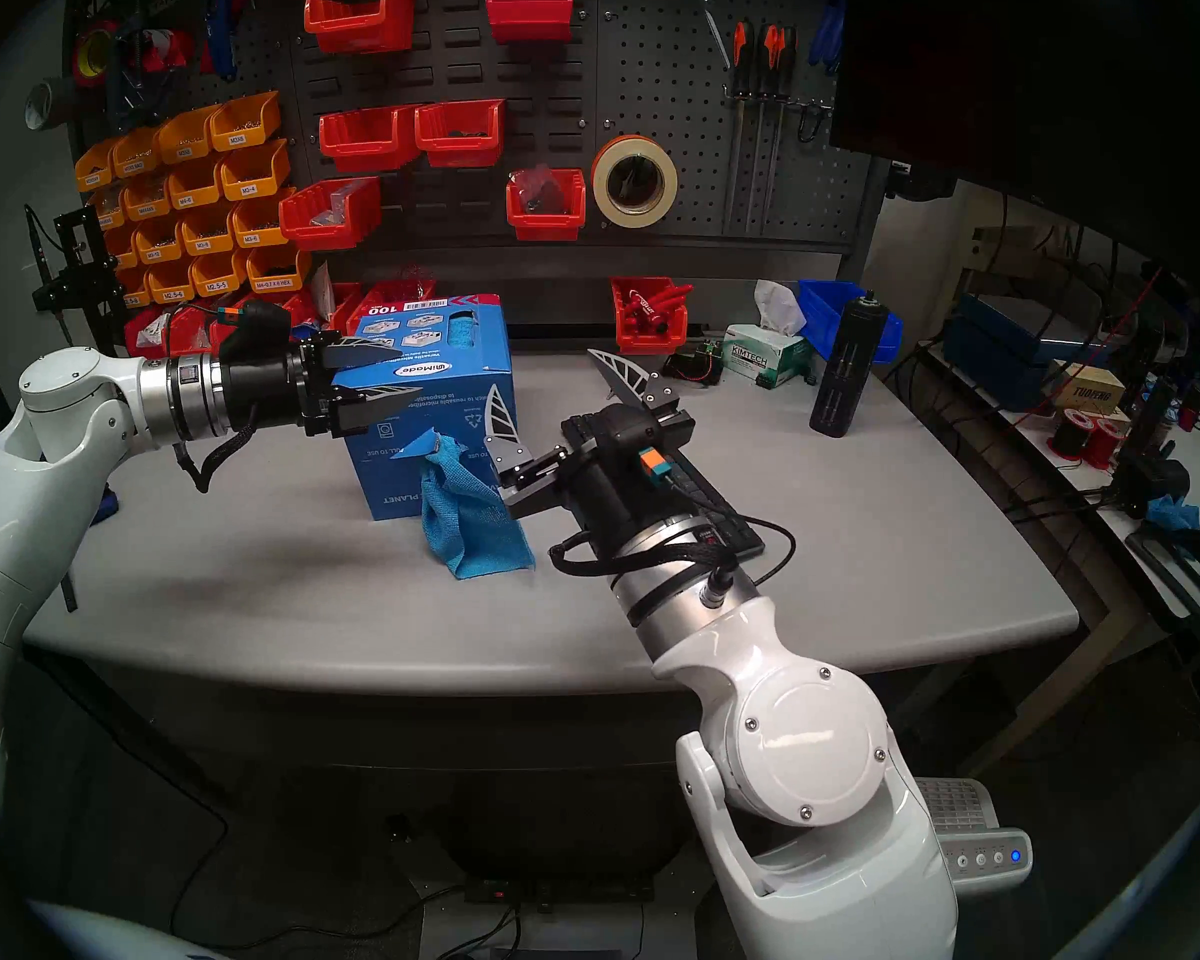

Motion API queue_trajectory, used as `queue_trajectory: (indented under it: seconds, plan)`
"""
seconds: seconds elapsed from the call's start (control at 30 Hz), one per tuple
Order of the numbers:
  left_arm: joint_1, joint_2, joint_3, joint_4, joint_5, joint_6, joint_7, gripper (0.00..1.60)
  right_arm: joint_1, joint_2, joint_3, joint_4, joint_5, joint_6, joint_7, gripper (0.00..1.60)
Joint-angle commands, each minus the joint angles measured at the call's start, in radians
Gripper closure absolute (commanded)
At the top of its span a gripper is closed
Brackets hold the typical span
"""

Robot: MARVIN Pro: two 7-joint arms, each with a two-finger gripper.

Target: Take out a shop towel

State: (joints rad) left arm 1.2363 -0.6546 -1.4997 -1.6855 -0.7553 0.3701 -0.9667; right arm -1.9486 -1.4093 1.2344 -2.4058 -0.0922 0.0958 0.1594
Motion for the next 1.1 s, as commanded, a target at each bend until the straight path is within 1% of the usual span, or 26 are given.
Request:
queue_trajectory:
  seconds: [0.0,0.07,0.27,0.3,0.33,0.4,0.47,0.5,0.53,0.57,0.6,0.67,0.77,0.9,1.0,1.07]
  plan:
    - [-0.046,0.0,-0.005,0.022,-0.012,0.0,-0.022,0.0,0.08,0.018,-0.062,-0.038,0.015,0.05,0.002,0.0]
    - [-0.046,0.001,-0.01,0.025,-0.015,0.0,-0.024,0.0,0.091,0.022,-0.073,-0.038,0.012,0.061,0.0,0.0]
    - [-0.061,0.001,-0.043,0.059,-0.047,0.015,-0.033,0.0,0.167,0.044,-0.142,-0.038,0.025,0.101,0.003,0.0]
    - [-0.065,0.001,-0.046,0.066,-0.05,0.02,-0.036,0.0,0.167,0.044,-0.145,-0.038,0.028,0.099,0.004,0.0]
    - [-0.072,0.002,-0.05,0.078,-0.052,0.022,-0.039,0.0,0.196,0.047,-0.164,-0.038,0.032,0.121,-0.006,0.0]
    - [-0.076,0.0,-0.052,0.087,-0.055,0.024,-0.039,0.0,0.186,0.049,-0.165,-0.038,0.043,0.126,-0.006,0.0]
    - [-0.084,-0.002,-0.051,0.101,-0.058,0.025,-0.049,0.0,0.207,0.063,-0.187,-0.038,0.044,0.164,-0.031,0.0]
    - [-0.096,-0.004,-0.05,0.115,-0.061,0.028,-0.057,0.0,0.213,0.073,-0.201,-0.038,0.063,0.186,-0.055,0.0]
    - [-0.101,-0.005,-0.049,0.12,-0.062,0.027,-0.063,0.0,0.217,0.076,-0.208,-0.038,0.064,0.191,-0.068,0.0]
    - [-0.108,-0.006,-0.045,0.126,-0.062,0.025,-0.071,0.0,0.223,0.08,-0.213,-0.026,0.089,0.194,-0.079,0.0]
    - [-0.108,-0.006,-0.045,0.126,-0.062,0.025,-0.071,0.0,0.223,0.08,-0.213,-0.026,0.089,0.194,-0.079,0.0]
    - [-0.12,-0.007,-0.039,0.133,-0.063,0.027,-0.085,0.0,0.233,0.085,-0.229,0.003,0.099,0.2,-0.113,0.0]
    - [-0.13,-0.012,-0.032,0.133,-0.061,0.021,-0.1,0.0,0.246,0.085,-0.241,0.036,0.124,0.19,-0.142,0.0]
    - [-0.151,-0.02,-0.022,0.128,-0.064,0.027,-0.115,0.0,0.262,0.072,-0.249,0.069,0.151,0.188,-0.175,0.0]
    - [-0.169,-0.025,-0.008,0.127,-0.059,0.028,-0.13,0.0,0.264,0.07,-0.254,0.107,0.175,0.203,-0.208,0.0]
    - [-0.176,-0.027,-0.002,0.126,-0.059,0.031,-0.138,0.0,0.26,0.067,-0.254,0.134,0.188,0.189,-0.227,0.0]
